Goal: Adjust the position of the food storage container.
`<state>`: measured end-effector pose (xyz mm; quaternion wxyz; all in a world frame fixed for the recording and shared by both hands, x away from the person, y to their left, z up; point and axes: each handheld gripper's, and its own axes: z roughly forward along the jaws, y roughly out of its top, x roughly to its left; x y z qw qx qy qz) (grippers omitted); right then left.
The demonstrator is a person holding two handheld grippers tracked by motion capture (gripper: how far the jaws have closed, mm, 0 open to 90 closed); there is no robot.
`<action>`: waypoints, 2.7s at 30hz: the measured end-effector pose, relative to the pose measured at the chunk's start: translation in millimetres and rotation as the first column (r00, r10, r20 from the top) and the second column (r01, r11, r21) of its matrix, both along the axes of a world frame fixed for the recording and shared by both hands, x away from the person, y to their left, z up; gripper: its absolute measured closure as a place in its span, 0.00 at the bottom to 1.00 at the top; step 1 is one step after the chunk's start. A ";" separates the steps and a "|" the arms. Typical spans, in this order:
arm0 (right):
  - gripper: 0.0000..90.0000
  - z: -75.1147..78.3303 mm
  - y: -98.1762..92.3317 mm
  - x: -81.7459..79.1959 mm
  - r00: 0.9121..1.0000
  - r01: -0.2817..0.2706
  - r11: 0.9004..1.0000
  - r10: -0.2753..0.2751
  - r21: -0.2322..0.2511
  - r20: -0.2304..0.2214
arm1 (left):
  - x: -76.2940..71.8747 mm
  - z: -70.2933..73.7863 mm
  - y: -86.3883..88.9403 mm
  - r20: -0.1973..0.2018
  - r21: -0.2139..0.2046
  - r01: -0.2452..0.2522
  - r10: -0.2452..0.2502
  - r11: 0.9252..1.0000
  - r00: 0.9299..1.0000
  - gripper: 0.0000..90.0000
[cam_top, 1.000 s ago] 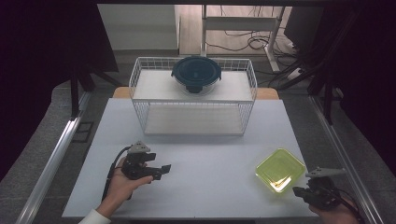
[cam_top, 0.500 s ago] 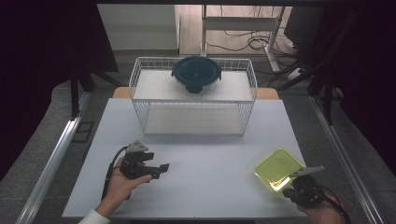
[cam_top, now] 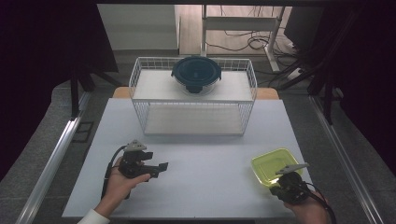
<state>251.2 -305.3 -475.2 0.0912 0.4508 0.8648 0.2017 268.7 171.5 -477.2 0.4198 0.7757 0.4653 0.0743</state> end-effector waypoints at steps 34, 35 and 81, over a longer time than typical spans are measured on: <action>0.98 47.7 -82.3 51.7 0.947 0.254 0.966 -0.257 0.041 0.192 | -2.7 -0.8 9.3 -0.006 0.001 -0.028 0.028 1.000 1.000 0.23; 0.98 46.3 -85.4 57.1 0.944 0.264 0.964 -0.266 0.035 0.197 | -2.7 -1.0 9.8 -0.006 0.002 -0.028 0.028 1.000 1.000 0.23; 0.98 4.8 -30.4 52.4 0.995 0.089 0.996 -0.089 0.002 0.032 | -4.2 -4.0 8.5 -0.029 0.021 -0.015 0.016 1.000 0.999 0.22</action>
